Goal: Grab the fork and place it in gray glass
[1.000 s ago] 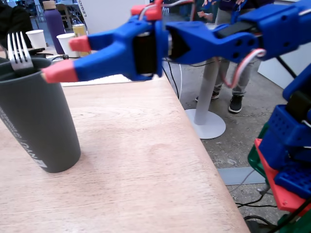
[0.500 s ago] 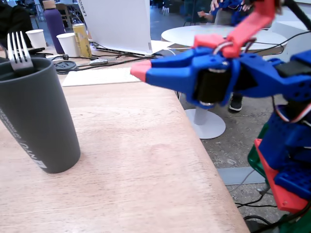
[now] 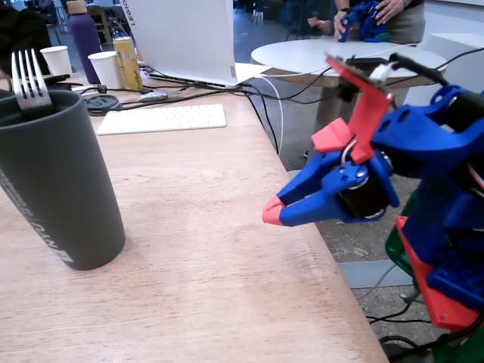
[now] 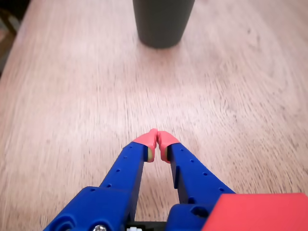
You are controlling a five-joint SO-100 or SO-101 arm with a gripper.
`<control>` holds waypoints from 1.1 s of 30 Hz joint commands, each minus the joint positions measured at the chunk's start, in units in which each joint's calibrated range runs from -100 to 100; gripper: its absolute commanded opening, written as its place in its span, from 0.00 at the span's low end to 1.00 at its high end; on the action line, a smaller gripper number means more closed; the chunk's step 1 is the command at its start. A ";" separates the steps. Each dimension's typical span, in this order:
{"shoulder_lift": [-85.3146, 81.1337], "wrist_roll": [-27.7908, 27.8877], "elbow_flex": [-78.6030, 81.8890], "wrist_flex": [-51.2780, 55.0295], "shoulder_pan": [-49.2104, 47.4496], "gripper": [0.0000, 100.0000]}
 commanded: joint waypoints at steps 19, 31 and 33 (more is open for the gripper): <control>-0.72 -3.81 0.25 2.74 0.09 0.00; -0.72 -3.81 0.25 2.74 0.09 0.00; -0.72 -3.81 0.25 2.74 0.09 0.00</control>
